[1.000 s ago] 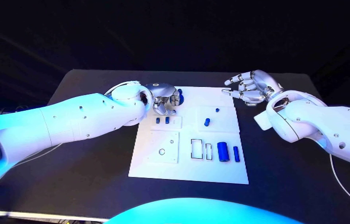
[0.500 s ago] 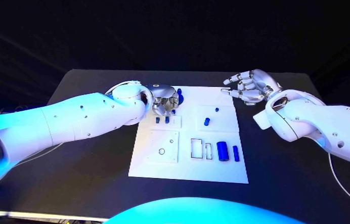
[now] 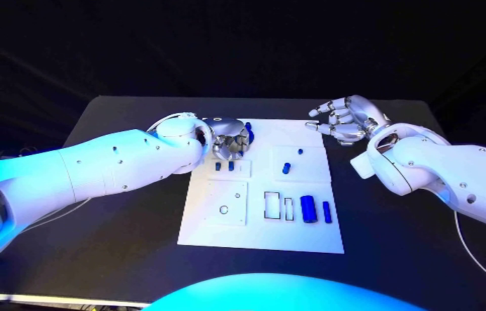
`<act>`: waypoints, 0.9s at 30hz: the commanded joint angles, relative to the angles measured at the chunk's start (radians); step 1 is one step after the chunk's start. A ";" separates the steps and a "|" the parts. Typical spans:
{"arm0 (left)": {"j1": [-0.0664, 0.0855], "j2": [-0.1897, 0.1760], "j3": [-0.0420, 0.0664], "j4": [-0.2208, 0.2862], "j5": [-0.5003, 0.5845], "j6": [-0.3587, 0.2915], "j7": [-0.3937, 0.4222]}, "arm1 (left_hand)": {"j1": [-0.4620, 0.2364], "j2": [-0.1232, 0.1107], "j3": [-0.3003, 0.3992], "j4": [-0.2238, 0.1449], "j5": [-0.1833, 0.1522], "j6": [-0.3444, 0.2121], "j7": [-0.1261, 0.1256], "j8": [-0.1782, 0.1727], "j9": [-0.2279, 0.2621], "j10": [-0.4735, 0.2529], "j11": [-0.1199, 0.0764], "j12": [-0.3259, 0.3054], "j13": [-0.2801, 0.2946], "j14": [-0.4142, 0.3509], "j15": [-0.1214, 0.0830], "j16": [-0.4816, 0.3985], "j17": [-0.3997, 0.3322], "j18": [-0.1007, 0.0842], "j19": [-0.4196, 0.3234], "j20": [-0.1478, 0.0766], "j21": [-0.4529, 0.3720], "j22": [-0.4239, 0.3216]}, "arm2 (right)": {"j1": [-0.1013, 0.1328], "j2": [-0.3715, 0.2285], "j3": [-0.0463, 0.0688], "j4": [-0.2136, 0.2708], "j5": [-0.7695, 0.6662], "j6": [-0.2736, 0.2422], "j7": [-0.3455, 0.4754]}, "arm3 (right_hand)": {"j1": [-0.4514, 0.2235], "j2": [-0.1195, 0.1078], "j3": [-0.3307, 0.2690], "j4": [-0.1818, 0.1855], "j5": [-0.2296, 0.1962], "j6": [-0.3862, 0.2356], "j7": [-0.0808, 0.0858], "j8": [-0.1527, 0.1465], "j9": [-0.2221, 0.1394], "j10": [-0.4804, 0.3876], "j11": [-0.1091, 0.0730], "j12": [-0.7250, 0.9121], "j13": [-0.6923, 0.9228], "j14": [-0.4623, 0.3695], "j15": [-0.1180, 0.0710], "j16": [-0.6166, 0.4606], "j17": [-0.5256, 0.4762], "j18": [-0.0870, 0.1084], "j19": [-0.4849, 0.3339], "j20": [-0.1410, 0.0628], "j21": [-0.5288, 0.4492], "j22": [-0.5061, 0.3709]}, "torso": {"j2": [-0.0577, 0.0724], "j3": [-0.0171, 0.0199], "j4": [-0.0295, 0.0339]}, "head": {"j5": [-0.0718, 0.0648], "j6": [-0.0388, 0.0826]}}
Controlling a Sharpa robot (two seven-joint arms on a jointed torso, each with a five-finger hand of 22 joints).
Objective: Assemble the parts on the task board
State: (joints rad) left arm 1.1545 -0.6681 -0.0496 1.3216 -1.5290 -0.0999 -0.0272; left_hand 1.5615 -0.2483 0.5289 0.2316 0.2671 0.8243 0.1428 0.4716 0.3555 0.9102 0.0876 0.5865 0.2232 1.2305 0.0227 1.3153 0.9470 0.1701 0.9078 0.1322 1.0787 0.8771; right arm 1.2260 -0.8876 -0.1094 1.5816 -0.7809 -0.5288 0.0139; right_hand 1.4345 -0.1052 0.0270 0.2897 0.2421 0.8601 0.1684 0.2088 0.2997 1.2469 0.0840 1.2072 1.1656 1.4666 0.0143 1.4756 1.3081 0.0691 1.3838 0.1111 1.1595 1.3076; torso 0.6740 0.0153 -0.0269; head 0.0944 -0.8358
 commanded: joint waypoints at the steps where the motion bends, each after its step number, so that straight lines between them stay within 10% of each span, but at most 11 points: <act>1: -0.001 0.004 0.000 -0.003 0.016 0.015 0.018 | 0.000 -0.002 0.008 -0.003 -0.003 0.011 0.000 -0.007 -0.002 0.011 -0.001 -0.009 -0.004 0.009 0.001 0.007 0.002 0.001 0.002 -0.002 0.008 0.005 | -0.001 0.001 0.000 0.001 -0.001 0.002 0.011 | -0.001 0.003 0.006 0.000 0.006 -0.002 -0.001 0.004 -0.001 -0.007 -0.002 -0.003 -0.002 0.055 -0.008 -0.002 0.074 0.019 -0.009 0.000 -0.007 0.055 | 0.000 0.0001 0.0008 | -0.001 -0.003; 27: -0.003 0.015 -0.007 -0.033 0.012 0.070 -0.001 | -0.019 0.008 0.032 -0.038 -0.006 0.054 0.002 -0.022 -0.014 0.053 0.000 -0.051 -0.026 0.028 0.003 0.038 0.016 -0.002 0.005 0.000 0.043 0.046 | 0.000 0.001 0.000 0.001 -0.001 0.003 0.010 | -0.001 0.003 0.006 0.000 0.006 -0.002 -0.001 0.004 -0.001 -0.007 -0.002 -0.003 -0.002 0.055 -0.008 -0.002 0.074 0.019 -0.009 0.000 -0.007 0.055 | -0.001 -0.0002 0.0003 | -0.002 -0.008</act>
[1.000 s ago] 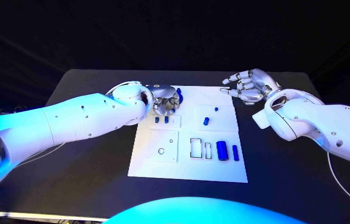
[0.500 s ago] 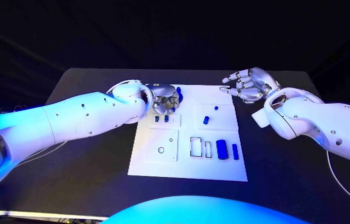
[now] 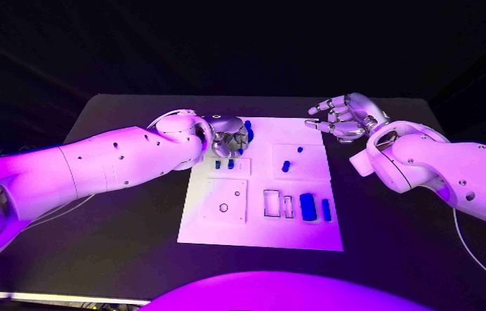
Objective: Assemble the parts on the task board
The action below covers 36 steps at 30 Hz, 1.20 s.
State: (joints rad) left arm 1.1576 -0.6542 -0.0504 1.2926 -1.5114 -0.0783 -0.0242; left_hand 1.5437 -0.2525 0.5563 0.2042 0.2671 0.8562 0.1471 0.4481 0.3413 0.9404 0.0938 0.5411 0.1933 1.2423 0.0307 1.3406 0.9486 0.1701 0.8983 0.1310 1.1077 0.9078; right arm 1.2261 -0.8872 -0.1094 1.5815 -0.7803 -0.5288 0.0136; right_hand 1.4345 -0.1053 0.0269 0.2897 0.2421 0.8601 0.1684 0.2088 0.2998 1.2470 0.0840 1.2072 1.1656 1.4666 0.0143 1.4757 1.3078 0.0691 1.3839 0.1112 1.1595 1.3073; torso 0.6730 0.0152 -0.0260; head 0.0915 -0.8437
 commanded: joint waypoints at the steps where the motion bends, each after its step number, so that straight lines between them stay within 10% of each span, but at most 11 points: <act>1: -0.006 0.002 -0.007 -0.004 -0.006 0.046 0.000 | -0.003 0.015 0.006 -0.016 -0.006 0.032 -0.005 0.002 0.000 0.035 -0.010 -0.008 0.003 0.026 -0.008 0.021 0.026 -0.003 0.019 0.000 0.021 0.023 | 0.000 0.001 0.000 0.001 -0.002 0.003 0.011 | -0.001 0.004 0.008 0.000 0.007 -0.001 -0.001 0.005 -0.002 -0.006 -0.002 -0.002 -0.001 0.055 -0.008 -0.004 0.074 0.019 -0.008 0.000 -0.006 0.056 | 0.000 -0.0001 -0.0006 | 0.001 0.000; 18: -0.007 -0.012 -0.002 0.013 0.017 -0.033 0.035 | -0.032 0.033 0.013 -0.041 -0.005 0.104 -0.015 -0.003 0.004 0.109 -0.028 -0.036 0.002 0.080 -0.026 0.058 0.084 -0.017 0.084 -0.015 0.075 0.089 | -0.001 0.001 0.000 0.001 -0.002 0.002 0.014 | -0.001 0.005 0.008 0.001 0.007 -0.001 -0.001 0.005 -0.002 -0.004 -0.002 -0.001 0.000 0.055 -0.008 -0.004 0.074 0.019 -0.007 0.000 -0.005 0.056 | -0.001 0.0002 -0.0006 | 0.003 0.007; 36: -0.007 -0.127 0.040 0.129 0.112 -0.055 0.025 | -0.037 0.027 0.015 -0.048 -0.004 0.102 -0.013 -0.014 0.002 0.111 -0.025 -0.052 -0.001 0.085 -0.024 0.061 0.085 -0.019 0.092 -0.017 0.079 0.095 | -0.001 -0.006 0.000 0.002 -0.002 0.001 0.014 | -0.002 0.006 0.009 0.001 0.007 0.000 -0.002 0.007 -0.002 -0.004 -0.003 -0.001 0.000 0.055 -0.008 -0.004 0.074 0.019 -0.008 0.000 -0.009 0.055 | 0.000 -0.0013 0.0034 | 0.005 0.013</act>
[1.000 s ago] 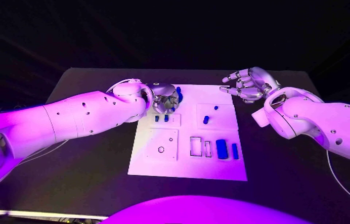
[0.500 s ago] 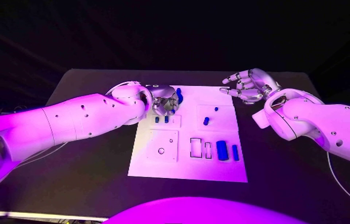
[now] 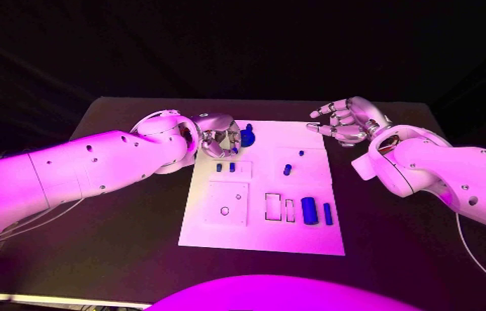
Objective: Assemble the parts on the task board
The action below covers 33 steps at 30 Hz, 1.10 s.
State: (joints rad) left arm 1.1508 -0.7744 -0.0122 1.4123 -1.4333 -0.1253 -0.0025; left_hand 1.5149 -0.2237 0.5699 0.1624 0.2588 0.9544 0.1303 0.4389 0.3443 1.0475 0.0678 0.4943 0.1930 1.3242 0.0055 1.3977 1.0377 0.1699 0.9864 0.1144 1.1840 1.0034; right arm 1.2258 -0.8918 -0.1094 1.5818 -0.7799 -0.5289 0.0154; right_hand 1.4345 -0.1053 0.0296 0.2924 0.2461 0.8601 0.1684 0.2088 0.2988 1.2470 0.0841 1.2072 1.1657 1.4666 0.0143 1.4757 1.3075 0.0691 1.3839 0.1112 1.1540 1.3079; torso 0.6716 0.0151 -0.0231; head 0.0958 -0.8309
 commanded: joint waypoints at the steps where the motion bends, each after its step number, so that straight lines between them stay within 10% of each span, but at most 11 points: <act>1: 0.000 -0.010 0.002 0.010 0.033 -0.005 0.001 | -0.008 -0.002 0.002 -0.006 0.005 0.003 0.003 -0.005 -0.001 0.004 0.001 -0.005 -0.001 0.003 0.001 0.004 -0.004 -0.019 0.003 0.000 0.003 -0.001 | -0.001 -0.001 0.000 0.001 -0.002 0.001 0.012 | -0.002 0.006 0.006 -0.002 0.003 0.000 -0.002 0.007 -0.001 -0.004 -0.003 -0.001 -0.001 0.055 -0.008 -0.004 0.074 0.019 -0.008 0.000 -0.003 0.054 | 0.002 -0.0015 -0.0001 | 0.002 -0.001; 33: -0.005 0.004 0.001 -0.049 -0.006 0.046 -0.014 | -0.007 -0.004 0.004 -0.012 0.004 0.005 0.004 -0.010 -0.002 0.007 0.002 -0.011 -0.001 0.001 0.002 0.002 -0.008 -0.018 0.001 0.000 0.002 -0.003 | -0.002 -0.001 0.000 0.001 -0.002 0.002 0.010 | -0.003 0.006 0.007 -0.002 0.004 0.001 -0.002 0.008 -0.002 -0.005 -0.003 -0.003 -0.003 0.055 -0.008 -0.006 0.073 0.020 -0.009 0.000 -0.006 0.054 | 0.001 0.0009 -0.0040 | 0.008 -0.006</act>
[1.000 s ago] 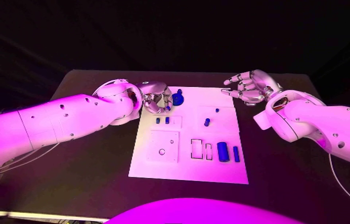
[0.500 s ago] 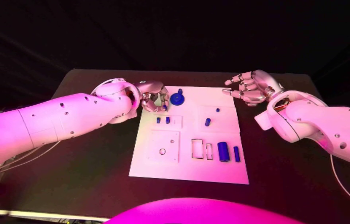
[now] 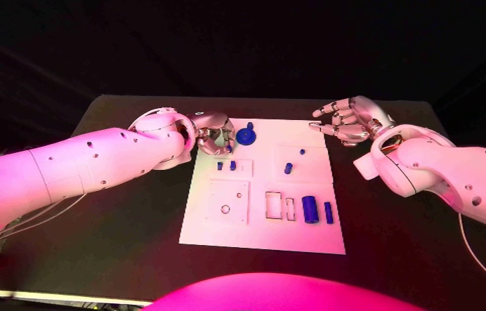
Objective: Assemble the parts on the task board
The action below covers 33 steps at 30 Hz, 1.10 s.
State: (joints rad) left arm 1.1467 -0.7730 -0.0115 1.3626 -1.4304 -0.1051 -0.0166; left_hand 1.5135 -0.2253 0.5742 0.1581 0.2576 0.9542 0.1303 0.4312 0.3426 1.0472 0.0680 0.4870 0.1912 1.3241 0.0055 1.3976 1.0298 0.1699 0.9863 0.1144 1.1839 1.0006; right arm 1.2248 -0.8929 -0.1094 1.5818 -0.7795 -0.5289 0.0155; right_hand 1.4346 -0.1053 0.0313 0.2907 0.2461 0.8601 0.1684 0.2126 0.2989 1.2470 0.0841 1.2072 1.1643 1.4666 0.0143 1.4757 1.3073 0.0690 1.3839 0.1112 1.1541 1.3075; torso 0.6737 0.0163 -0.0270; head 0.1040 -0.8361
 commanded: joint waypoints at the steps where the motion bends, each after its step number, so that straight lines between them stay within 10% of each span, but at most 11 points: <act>1: -0.001 0.003 0.000 0.001 -0.009 0.028 0.000 | -0.006 -0.002 -0.001 -0.007 0.005 0.005 0.004 -0.002 0.000 0.008 0.002 -0.004 0.001 0.001 0.002 0.002 -0.001 -0.018 0.001 0.000 0.002 0.000 | -0.001 0.000 0.000 0.001 -0.003 0.002 0.011 | -0.003 0.006 0.006 -0.001 0.004 0.001 -0.002 0.004 -0.002 -0.005 -0.003 -0.003 -0.002 0.055 -0.008 -0.006 0.073 0.020 -0.009 0.000 -0.006 0.054 | -0.001 -0.0002 0.0000 | 0.000 -0.001; 33: -0.006 0.026 -0.001 -0.023 -0.019 0.062 -0.019 | -0.009 -0.003 -0.002 -0.009 0.003 0.009 0.005 -0.004 0.000 0.012 0.002 -0.007 0.001 0.002 0.003 0.003 0.000 -0.019 0.001 0.001 0.002 0.000 | -0.001 -0.001 0.000 0.003 -0.003 0.001 0.010 | -0.003 0.006 0.006 -0.001 0.004 0.001 -0.002 0.004 -0.002 -0.005 -0.003 -0.003 -0.002 0.055 -0.008 -0.006 0.073 0.020 -0.009 0.000 -0.006 0.054 | 0.000 -0.0010 -0.0002 | -0.005 -0.009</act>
State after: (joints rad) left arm 1.1453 -0.7498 -0.0099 1.3428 -1.4371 -0.0663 -0.0248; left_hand 1.5096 -0.2292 0.5712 0.1556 0.2551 0.9578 0.1340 0.4276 0.3440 1.0512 0.0713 0.4829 0.1935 1.3241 0.0055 1.3976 1.0289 0.1699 0.9862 0.1144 1.1839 1.0007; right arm 1.2247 -0.8941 -0.1094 1.5830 -0.7794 -0.5290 0.0154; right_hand 1.4346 -0.1053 0.0323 0.2897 0.2460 0.8601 0.1684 0.2130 0.2989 1.2470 0.0841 1.2072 1.1634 1.4666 0.0143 1.4757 1.3079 0.0691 1.3839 0.1112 1.1541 1.3073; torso 0.6745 0.0154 -0.0275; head 0.0994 -0.8435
